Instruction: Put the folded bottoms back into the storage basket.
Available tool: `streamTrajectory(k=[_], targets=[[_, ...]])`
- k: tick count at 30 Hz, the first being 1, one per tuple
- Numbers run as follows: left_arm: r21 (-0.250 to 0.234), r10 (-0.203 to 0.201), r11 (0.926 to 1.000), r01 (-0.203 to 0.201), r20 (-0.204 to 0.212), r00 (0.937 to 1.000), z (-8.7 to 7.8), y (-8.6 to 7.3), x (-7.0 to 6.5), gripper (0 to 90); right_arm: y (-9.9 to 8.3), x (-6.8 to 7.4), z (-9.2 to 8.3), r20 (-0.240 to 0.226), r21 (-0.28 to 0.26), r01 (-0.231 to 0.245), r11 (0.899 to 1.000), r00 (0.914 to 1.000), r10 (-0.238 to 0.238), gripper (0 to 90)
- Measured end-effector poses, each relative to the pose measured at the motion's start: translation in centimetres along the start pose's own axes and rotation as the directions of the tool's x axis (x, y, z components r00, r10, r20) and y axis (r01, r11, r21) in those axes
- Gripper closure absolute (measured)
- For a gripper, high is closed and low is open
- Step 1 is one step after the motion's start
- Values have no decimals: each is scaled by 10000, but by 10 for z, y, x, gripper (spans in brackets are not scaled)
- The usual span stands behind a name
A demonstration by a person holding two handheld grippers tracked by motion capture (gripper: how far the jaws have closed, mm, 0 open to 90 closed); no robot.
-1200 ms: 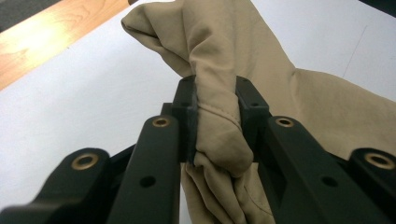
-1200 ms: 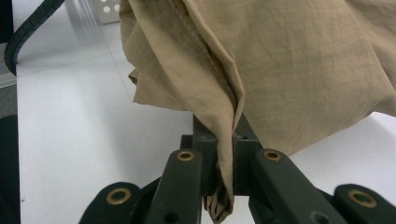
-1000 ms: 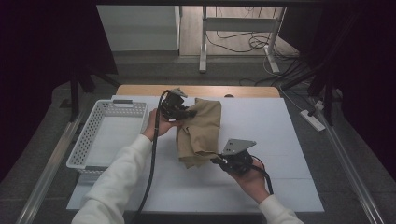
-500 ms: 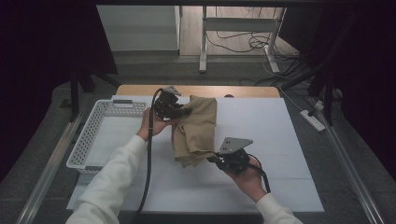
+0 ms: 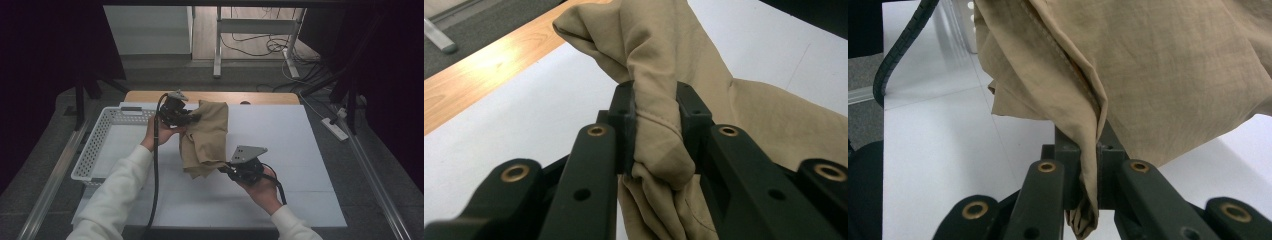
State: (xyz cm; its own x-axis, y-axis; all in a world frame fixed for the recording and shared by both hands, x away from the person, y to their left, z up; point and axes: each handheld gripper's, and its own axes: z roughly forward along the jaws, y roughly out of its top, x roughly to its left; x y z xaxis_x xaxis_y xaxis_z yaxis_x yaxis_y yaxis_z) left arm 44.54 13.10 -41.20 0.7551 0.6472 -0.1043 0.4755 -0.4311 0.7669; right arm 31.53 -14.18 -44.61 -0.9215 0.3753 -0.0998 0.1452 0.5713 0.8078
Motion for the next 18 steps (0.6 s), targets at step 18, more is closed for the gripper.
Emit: streamTrajectory(k=[18], targets=[[-252, -4, 9997, -1, -194, 9998, -23, -2, 3, 740, 13, 4, 6, -137, -246, 170, 9996, 9998, -174, 841]])
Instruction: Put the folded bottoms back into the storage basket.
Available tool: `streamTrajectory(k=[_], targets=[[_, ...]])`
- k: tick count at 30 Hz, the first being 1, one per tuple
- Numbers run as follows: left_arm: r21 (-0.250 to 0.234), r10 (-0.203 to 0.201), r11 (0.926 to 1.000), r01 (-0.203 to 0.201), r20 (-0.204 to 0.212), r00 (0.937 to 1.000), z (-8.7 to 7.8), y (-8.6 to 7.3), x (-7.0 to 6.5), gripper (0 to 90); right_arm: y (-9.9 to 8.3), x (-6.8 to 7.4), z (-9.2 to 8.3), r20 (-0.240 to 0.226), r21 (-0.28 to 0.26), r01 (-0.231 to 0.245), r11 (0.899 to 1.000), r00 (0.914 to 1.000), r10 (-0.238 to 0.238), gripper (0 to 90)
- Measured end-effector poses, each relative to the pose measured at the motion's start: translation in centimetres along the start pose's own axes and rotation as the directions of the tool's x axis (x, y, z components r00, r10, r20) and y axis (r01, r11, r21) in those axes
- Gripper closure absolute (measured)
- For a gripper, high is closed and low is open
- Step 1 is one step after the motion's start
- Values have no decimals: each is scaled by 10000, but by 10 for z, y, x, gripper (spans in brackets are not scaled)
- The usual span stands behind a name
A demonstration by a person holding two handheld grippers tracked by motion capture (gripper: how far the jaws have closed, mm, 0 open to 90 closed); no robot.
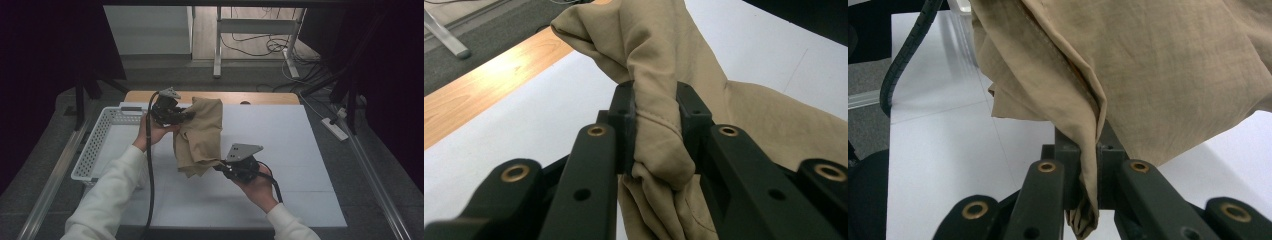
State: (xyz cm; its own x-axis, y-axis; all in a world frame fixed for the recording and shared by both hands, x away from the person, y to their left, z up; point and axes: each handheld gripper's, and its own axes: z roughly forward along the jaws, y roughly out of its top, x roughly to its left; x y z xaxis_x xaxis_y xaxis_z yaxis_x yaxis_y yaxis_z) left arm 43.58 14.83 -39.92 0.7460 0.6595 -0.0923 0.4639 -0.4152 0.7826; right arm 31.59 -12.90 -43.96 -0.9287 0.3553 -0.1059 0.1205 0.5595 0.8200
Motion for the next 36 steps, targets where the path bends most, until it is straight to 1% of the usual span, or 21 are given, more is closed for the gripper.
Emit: streamTrajectory(k=[4, 11, 17, 27, 36], targets=[[0, 18, 10000, -18, -70, 10000, -5, 0, 1, 741, 3, 0, 1, -43, -61, 20, 10000, 10000, -20, 841], [-96, -99, 9999, 98, -181, 9998, -13, -1, 3, 741, 8, 1, 5, -140, -87, 65, 9999, 9999, -66, 842], [-151, -61, 9999, 56, -279, 9996, -18, -2, 4, 741, 12, 2, 8, -215, -129, 104, 9999, 9997, -107, 841], [-265, -71, 9996, 59, -454, 9989, -32, -5, 9, 741, 22, 5, 14, -324, -388, 219, 9990, 9992, -232, 841], [-373, -237, 9991, 215, -591, 9980, -44, -10, 13, 741, 29, 7, 22, -469, -496, 244, 9985, 9985, -268, 841]])
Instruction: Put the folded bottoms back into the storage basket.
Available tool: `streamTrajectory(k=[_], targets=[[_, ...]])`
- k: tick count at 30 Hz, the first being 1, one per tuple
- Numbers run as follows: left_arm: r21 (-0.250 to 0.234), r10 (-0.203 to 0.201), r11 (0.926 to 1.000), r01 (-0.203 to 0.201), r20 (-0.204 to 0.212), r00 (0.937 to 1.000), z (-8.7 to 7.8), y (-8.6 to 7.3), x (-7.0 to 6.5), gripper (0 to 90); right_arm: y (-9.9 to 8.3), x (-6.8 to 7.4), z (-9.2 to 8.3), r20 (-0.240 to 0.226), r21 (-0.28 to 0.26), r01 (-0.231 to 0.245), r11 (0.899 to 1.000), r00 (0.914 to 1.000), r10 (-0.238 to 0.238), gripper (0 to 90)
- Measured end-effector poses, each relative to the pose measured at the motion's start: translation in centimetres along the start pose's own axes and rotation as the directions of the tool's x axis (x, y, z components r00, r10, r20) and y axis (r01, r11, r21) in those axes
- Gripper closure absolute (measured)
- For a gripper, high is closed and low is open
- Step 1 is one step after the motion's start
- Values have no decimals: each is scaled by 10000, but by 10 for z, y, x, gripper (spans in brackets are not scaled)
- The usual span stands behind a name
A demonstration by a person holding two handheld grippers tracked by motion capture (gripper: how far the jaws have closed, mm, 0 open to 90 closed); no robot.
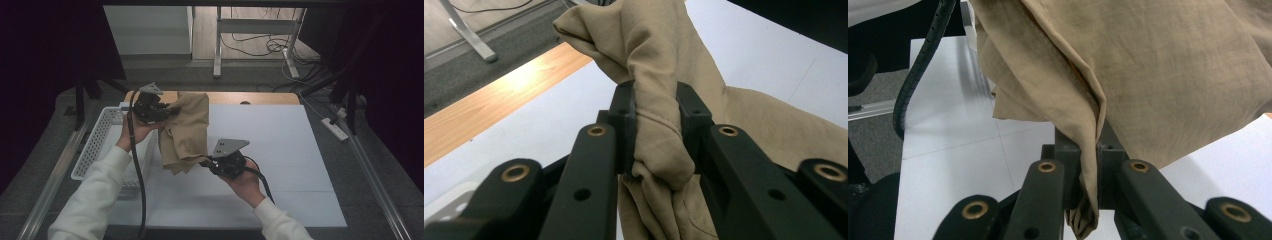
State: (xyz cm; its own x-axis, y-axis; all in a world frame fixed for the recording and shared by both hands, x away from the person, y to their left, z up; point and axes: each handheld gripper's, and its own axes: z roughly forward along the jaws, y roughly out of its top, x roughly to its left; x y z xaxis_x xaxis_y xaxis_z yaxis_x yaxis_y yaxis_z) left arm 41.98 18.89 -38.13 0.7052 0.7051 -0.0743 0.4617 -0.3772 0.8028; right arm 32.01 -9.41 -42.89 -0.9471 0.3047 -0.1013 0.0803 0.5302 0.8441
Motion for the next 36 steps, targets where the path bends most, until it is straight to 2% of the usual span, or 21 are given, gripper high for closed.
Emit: streamTrajectory(k=[24, 36], targets=[[-171, -166, 9997, 161, -333, 9993, -22, -8, 11, 742, 15, 3, 18, -287, -173, 93, 9998, 9995, -98, 841], [-334, -406, 9987, 393, -382, 9984, -34, -15, 21, 742, 26, 6, 30, -479, -256, 159, 9995, 9987, -171, 841]])
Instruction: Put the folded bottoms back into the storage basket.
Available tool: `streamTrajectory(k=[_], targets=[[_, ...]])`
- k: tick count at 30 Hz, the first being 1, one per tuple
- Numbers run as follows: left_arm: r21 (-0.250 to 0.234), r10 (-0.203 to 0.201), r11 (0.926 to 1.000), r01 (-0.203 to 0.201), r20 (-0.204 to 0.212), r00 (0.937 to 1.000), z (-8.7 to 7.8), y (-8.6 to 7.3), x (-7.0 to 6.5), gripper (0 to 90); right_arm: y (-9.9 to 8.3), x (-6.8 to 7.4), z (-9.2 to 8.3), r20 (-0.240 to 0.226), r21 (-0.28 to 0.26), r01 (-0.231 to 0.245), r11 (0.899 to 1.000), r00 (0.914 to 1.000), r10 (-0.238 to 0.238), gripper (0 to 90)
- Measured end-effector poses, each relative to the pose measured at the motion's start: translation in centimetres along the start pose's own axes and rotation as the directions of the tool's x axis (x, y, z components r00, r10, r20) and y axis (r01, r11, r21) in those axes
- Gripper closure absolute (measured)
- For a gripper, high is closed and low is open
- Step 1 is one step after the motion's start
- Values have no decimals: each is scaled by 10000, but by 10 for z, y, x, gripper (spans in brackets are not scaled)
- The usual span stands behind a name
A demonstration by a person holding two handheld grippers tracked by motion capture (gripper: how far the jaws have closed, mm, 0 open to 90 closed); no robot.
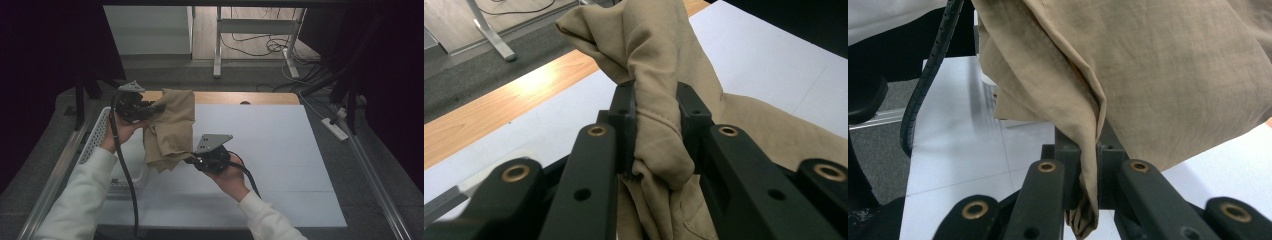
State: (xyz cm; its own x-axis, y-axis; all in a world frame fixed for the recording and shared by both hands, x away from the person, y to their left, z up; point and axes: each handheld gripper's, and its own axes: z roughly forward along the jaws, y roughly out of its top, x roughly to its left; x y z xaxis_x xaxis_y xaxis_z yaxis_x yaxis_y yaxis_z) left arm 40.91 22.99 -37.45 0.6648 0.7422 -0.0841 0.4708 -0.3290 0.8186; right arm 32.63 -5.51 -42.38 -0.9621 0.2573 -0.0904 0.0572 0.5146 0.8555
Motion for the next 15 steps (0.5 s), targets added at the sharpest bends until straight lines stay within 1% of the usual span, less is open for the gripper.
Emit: streamTrajectory(k=[5, 9, 13, 15], targets=[[0, -78, 10000, 78, -49, 10000, -5, -4, 4, 743, 4, 2, 5, -90, 22, 33, 10000, 10000, -32, 842], [42, -118, 9999, 118, -47, 9999, -9, -5, 6, 743, 7, 4, 9, -199, -29, -59, 10000, 9998, 58, 841], [204, -98, 9997, 100, -100, 9999, -13, -7, 9, 743, 13, 6, 13, -292, -139, -150, 9998, 9995, 146, 841], [54, -237, 9997, 237, -47, 9997, -19, -8, 13, 744, 17, 7, 15, -363, -228, -250, 9994, 9991, 241, 841]])
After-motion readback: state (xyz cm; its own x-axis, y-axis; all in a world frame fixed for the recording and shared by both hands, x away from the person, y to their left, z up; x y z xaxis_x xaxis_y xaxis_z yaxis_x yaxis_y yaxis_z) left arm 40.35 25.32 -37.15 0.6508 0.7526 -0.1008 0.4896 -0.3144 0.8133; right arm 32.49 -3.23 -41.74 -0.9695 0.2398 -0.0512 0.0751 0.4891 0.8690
